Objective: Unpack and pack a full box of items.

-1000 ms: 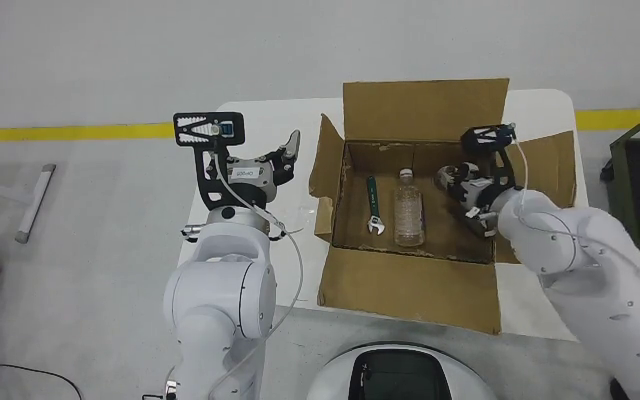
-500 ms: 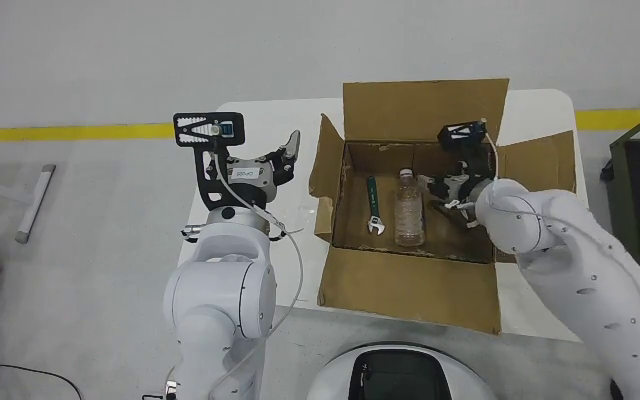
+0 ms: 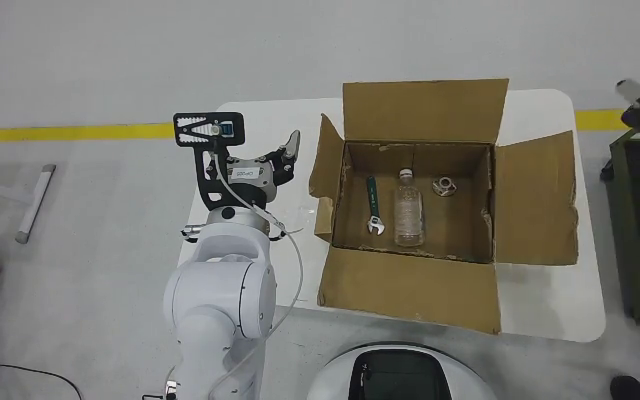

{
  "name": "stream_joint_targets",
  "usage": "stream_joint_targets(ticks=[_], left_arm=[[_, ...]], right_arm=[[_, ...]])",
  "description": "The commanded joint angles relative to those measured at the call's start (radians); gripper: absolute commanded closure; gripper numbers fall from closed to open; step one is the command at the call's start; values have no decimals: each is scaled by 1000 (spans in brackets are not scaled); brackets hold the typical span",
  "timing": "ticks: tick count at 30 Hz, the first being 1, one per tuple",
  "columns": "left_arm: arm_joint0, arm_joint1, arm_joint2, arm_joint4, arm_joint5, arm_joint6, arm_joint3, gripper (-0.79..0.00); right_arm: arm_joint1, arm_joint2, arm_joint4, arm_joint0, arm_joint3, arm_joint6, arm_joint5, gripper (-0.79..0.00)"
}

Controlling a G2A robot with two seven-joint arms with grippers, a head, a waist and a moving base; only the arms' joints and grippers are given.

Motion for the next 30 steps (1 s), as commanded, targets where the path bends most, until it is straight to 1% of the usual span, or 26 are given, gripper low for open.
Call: stream_joint_targets(ticks=[1,2,6,8,11,13,16,17,19,21,24,26,28,30], left_arm=[[0,0,0,0,0,0,0,-785],[0,0,0,0,0,0,0,-785],[0,0,0,0,0,0,0,-785],[0,0,0,0,0,0,0,-785],[0,0,0,0,0,0,0,-785],[0,0,0,0,0,0,0,-785],[0,0,0,0,0,0,0,-785],[0,0,0,0,0,0,0,-785],[0,0,0,0,0,0,0,-785],[0,0,0,0,0,0,0,-785],[0,0,0,0,0,0,0,-785],[0,0,0,0,0,0,0,-785],[0,0,0,0,0,0,0,-785],[0,0,0,0,0,0,0,-785]], right_arm=[[-8,39,88,-57,69,-37,30,0],[-12,32,108,-82,91,-49,21,0],[-32,-17,360,-110,161,-27,0,0],[-38,-35,469,-106,143,-3,-49,0],[-39,-61,564,-99,116,59,-133,0],[-36,-90,597,-90,100,128,-173,0],[-27,-156,554,-69,76,223,-209,0],[-21,-190,497,-61,65,266,-214,0],[-14,-244,427,-37,51,307,-250,0],[-5,-316,299,-19,45,365,-254,0],[-1,-393,223,13,71,384,-227,0],[1,-425,177,33,83,386,-202,0],[2,-436,189,49,96,374,-194,0],[2,-420,228,62,95,346,-199,0]])
